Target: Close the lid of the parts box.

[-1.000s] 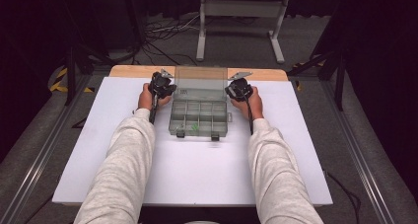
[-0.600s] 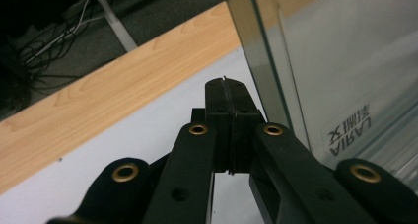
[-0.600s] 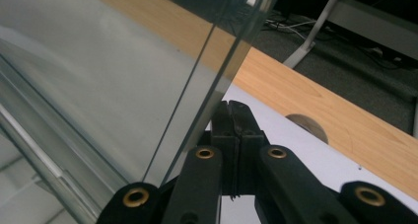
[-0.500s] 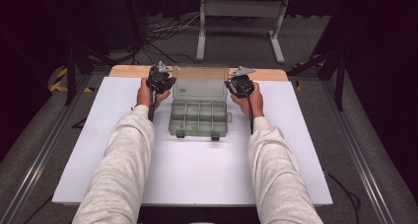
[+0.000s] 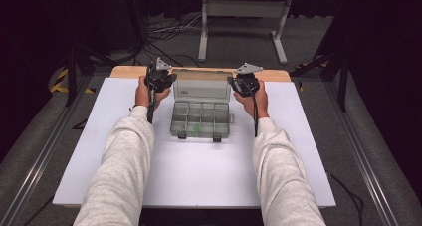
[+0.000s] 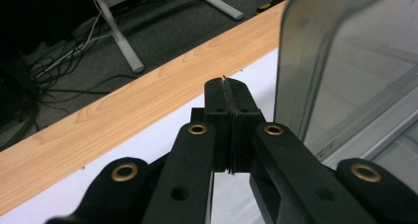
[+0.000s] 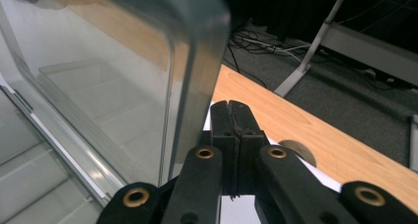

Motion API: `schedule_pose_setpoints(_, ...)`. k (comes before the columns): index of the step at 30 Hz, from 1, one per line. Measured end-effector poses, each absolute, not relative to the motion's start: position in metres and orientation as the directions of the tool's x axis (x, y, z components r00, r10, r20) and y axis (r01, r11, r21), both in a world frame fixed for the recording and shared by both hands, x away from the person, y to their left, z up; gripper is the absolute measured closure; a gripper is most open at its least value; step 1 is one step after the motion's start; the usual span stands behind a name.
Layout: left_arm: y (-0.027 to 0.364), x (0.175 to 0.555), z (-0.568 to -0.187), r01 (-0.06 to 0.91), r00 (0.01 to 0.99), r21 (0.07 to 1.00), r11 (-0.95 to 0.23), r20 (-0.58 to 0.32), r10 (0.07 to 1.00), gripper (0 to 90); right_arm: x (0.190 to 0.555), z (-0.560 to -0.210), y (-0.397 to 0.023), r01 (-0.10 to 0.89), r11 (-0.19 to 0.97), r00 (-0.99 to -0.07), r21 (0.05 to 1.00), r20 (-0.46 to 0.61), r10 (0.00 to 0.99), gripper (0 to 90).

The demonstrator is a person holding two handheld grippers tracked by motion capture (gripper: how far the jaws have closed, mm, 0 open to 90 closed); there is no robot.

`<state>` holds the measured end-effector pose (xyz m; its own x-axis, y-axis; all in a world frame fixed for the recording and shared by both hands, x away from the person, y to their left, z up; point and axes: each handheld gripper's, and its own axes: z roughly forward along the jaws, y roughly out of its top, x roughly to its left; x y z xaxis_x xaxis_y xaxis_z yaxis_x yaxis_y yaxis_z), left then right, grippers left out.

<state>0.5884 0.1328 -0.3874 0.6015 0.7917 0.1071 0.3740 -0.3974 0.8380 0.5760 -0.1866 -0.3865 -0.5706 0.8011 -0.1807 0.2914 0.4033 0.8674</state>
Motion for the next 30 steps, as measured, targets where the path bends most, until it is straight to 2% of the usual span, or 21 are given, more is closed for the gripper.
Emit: schedule_pose_setpoints(30,0.136,0.551,-0.359,0.318,0.615,0.849,-0.423,0.155,0.773,88.6,0.539,-0.361,-0.186,0.243,0.414,-0.580,0.877,-0.210,0.787,90.0)
